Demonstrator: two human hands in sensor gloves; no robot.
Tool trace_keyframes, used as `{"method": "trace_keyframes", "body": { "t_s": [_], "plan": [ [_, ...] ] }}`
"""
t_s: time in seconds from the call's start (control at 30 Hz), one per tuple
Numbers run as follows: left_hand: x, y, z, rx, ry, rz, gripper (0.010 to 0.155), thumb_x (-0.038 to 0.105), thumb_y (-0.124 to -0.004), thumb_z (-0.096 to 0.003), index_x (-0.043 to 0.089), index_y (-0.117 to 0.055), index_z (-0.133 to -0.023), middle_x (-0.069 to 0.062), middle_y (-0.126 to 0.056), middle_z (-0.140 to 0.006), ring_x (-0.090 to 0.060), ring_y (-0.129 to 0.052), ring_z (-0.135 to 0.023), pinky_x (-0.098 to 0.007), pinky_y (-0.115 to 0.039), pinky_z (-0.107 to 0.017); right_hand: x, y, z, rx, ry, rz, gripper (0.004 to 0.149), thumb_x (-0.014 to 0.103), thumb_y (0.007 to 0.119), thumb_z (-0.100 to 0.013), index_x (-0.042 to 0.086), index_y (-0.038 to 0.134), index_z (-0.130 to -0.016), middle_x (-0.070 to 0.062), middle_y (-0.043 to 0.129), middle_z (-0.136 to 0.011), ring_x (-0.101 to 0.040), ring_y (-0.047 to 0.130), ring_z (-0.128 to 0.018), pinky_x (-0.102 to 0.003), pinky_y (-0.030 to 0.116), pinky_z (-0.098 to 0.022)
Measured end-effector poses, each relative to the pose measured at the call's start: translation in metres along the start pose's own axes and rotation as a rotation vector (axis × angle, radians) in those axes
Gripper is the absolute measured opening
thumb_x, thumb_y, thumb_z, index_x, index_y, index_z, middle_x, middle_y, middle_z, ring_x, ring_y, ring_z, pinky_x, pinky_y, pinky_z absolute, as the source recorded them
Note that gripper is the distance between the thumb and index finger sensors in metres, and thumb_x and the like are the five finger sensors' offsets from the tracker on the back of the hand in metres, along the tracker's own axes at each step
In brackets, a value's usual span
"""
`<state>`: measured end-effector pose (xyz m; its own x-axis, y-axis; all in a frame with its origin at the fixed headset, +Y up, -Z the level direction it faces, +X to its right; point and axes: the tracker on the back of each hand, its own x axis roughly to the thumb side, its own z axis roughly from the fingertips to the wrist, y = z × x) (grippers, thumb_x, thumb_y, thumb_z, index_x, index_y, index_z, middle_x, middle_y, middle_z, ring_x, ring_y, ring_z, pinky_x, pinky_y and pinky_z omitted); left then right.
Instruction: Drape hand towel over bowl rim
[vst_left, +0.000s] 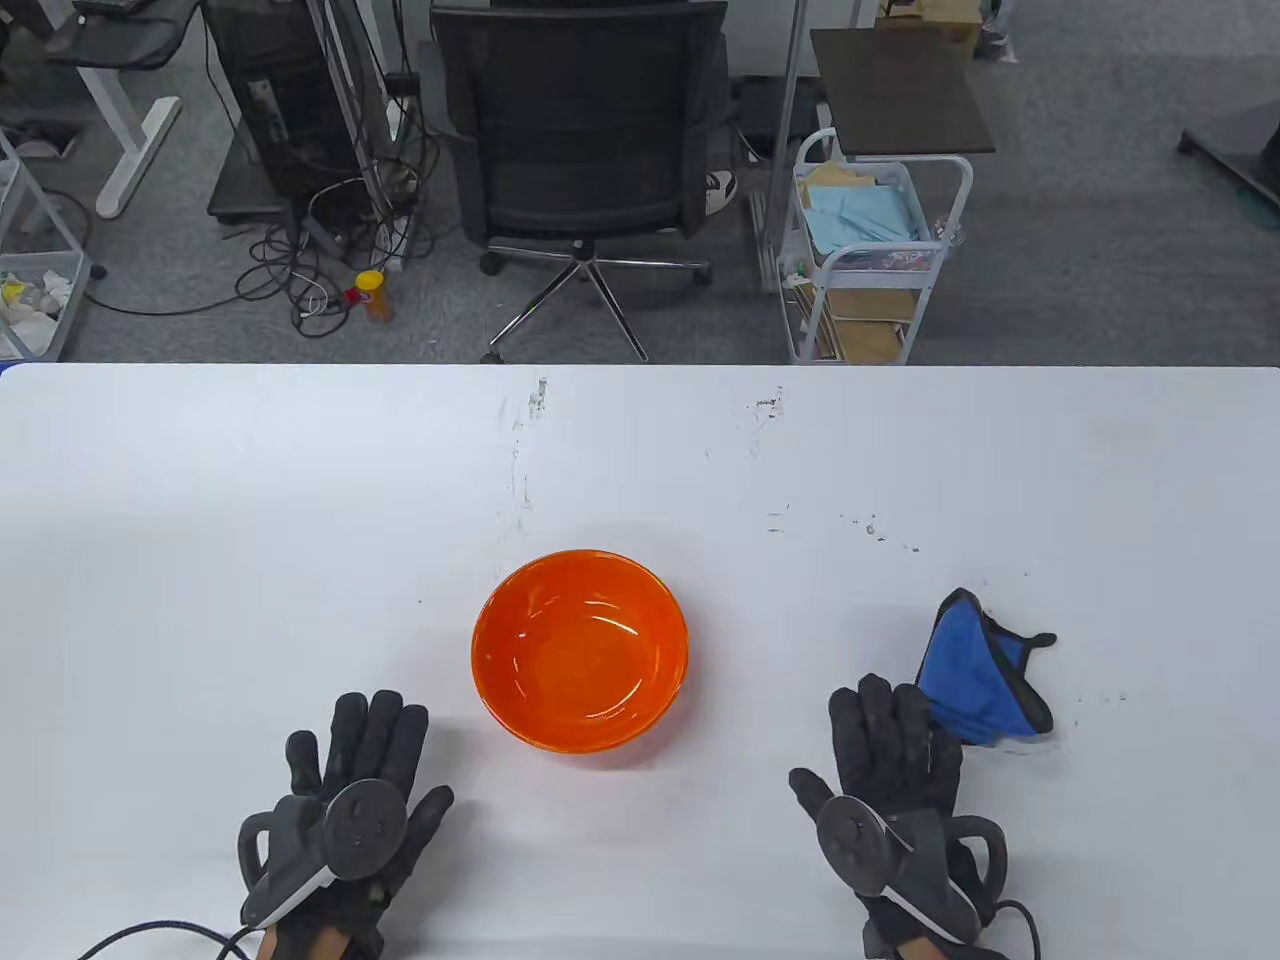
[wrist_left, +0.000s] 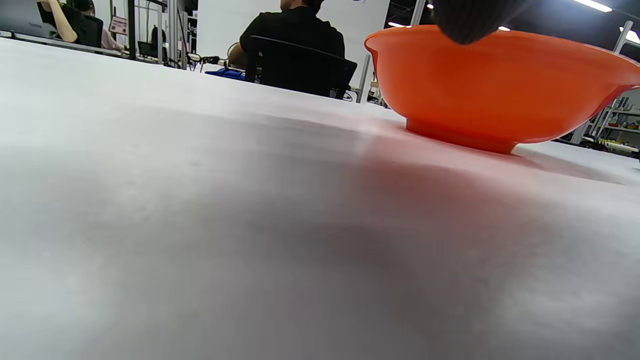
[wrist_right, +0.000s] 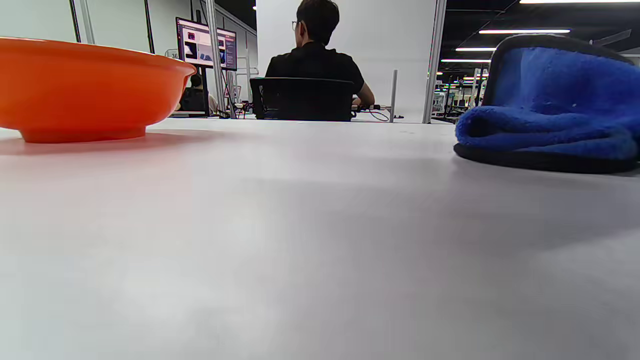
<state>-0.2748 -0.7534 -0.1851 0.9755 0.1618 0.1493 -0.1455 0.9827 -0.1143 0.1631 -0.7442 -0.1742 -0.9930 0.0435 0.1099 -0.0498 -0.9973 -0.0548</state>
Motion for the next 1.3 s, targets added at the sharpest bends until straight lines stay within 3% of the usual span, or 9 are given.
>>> {"method": "trace_keyframes", "body": {
  "t_s": [0.97,1.3],
  "plan": [
    [0.000,-0.002,-0.001,-0.017,-0.003,0.007,0.076,0.054,-0.059,-0.0571,0.020,-0.022,-0.115,-0.004,-0.015,-0.121,-0.031,-0.006,-0.108,-0.060,-0.003,-0.067,0.000,0.001,0.001,0.024,-0.003,-0.001,0.078,0.055,0.042,-0.061,0.006,0.015,-0.115,-0.025,0.012,-0.118,-0.055,0.010,-0.106,-0.077,0.026,-0.069],
    [-0.001,-0.001,0.000,0.003,0.001,0.015,0.076,0.054,-0.059,-0.0570,0.020,-0.023,-0.115,-0.004,-0.015,-0.121,-0.031,-0.007,-0.108,-0.060,-0.004,-0.067,-0.011,-0.010,-0.001,-0.034,0.032,-0.047,0.077,0.055,0.043,-0.061,0.006,0.017,-0.116,-0.025,0.014,-0.119,-0.055,0.011,-0.106,-0.077,0.026,-0.069]
  ]
}}
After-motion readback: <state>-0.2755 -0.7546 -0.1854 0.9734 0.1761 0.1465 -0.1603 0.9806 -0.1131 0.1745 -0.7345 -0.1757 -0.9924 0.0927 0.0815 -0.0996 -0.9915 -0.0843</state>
